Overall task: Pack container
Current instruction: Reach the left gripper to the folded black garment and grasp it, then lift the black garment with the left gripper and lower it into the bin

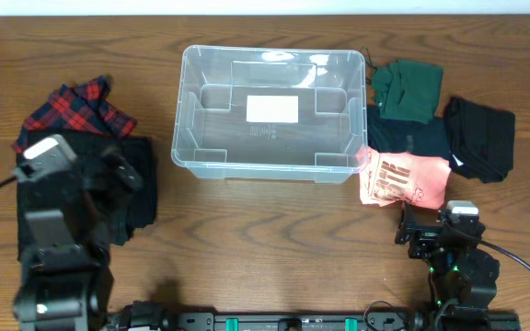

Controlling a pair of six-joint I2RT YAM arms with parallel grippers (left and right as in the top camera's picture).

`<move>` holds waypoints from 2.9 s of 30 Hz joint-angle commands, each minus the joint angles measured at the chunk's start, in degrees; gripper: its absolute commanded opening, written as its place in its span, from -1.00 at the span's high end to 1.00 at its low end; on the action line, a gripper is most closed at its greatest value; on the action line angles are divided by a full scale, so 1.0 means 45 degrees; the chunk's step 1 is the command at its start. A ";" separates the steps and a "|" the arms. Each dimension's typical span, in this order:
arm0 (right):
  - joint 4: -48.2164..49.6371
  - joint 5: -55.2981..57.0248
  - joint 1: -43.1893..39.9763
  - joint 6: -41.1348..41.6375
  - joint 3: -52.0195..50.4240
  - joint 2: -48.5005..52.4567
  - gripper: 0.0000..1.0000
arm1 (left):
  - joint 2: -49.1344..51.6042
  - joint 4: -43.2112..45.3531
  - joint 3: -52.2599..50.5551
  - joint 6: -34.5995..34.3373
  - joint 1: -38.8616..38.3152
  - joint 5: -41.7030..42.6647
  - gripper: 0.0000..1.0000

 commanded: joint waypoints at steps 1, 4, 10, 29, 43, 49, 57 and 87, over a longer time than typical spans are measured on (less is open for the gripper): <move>0.0005 -0.0005 0.0117 0.0087 -0.0034 -0.0078 -0.98 | 0.0962 -0.0685 0.1146 -0.0146 0.1486 -0.0563 -0.96; 0.0005 0.0000 0.0117 0.0087 -0.0034 -0.0078 -0.99 | 0.1943 -0.1375 0.1797 -0.0087 0.3541 0.0350 -0.96; 0.0005 -0.0005 0.0117 0.0087 -0.0034 -0.0078 -0.98 | 0.3730 -0.1413 0.1938 0.0758 0.7830 0.4104 -1.00; 0.0005 -0.0005 0.0117 0.0087 -0.0034 -0.0078 -0.99 | 1.0763 -0.0806 0.1938 0.7592 1.4013 1.1181 -0.80; 0.0005 -0.0005 0.0117 0.0087 -0.0034 -0.0078 -0.98 | 1.1861 0.1613 0.1909 0.9287 1.4528 0.9821 -0.75; 0.0005 -0.0005 0.0117 0.0087 -0.0034 -0.0078 -0.98 | 1.3007 0.2142 0.1909 0.9287 1.4513 1.0350 -0.75; 0.0005 0.0000 0.0117 0.0087 -0.0034 -0.0078 -0.98 | 1.4562 0.3521 0.1909 0.9301 1.4426 1.1686 -0.75; 0.0005 -0.0005 0.0117 0.0087 -0.0034 -0.0078 -0.98 | 1.5256 0.0452 0.1846 0.7961 1.2332 1.5227 0.88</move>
